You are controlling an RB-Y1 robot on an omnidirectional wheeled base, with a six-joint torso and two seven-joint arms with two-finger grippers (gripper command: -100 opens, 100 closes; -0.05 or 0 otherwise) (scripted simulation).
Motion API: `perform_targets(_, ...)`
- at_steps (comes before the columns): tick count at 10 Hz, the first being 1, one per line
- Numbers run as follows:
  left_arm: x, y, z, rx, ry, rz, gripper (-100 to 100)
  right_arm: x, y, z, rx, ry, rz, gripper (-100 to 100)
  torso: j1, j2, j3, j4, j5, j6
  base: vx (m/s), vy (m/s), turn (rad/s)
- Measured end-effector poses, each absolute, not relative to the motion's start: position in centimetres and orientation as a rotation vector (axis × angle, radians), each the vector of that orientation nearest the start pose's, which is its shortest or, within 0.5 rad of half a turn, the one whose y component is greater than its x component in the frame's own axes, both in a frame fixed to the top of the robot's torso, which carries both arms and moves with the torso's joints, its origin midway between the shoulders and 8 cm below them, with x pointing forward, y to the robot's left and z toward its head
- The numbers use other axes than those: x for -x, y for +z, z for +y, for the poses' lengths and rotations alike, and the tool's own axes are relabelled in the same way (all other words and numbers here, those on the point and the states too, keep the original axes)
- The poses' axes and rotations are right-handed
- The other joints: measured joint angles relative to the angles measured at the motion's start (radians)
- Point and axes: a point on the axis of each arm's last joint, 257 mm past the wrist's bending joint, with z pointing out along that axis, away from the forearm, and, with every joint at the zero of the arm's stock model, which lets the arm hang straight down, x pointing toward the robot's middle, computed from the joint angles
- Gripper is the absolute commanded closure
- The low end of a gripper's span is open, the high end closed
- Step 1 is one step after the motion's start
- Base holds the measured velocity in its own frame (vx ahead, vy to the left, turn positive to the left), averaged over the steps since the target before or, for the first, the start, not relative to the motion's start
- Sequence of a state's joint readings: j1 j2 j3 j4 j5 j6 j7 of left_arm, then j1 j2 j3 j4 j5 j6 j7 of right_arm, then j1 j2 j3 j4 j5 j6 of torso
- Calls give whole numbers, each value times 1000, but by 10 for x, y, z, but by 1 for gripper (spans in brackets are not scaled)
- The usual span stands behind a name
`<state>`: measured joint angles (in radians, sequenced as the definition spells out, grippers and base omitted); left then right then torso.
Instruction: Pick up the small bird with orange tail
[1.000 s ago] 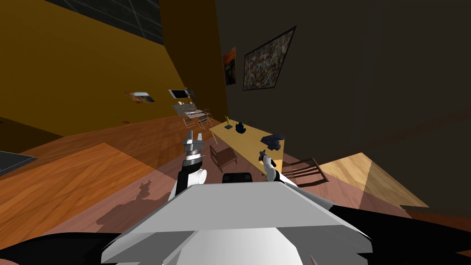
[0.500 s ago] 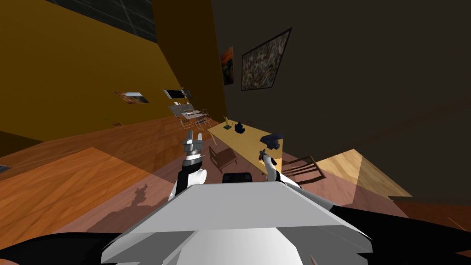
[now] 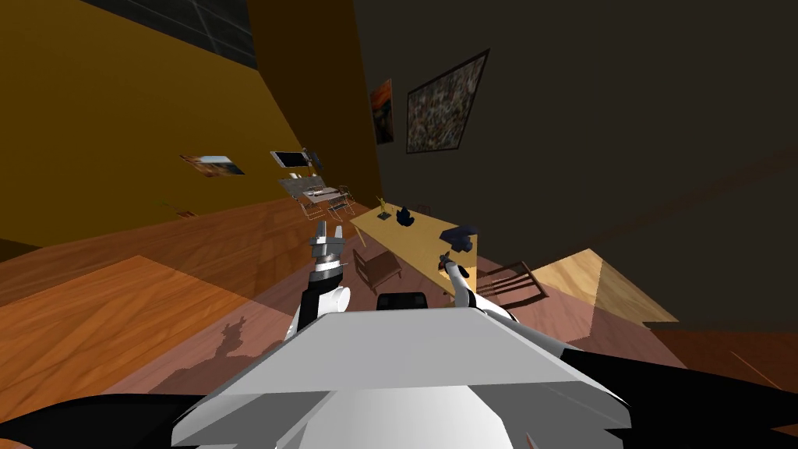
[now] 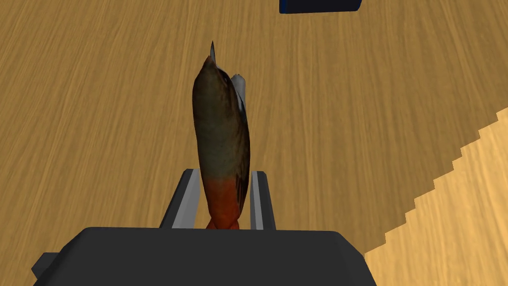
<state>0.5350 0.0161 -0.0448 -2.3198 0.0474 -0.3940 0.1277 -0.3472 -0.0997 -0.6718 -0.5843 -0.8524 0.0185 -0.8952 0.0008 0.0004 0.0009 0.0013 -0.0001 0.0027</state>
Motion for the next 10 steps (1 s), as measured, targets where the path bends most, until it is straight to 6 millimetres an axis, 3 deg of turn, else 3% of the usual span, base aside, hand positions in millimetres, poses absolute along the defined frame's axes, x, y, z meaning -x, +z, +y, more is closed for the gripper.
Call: perform_targets(10,-352,9,273,816,-1460,626,0,-472,-504,-422,2659,-1387,1015,100,1,1,0,0,0,0,8,25,-52)
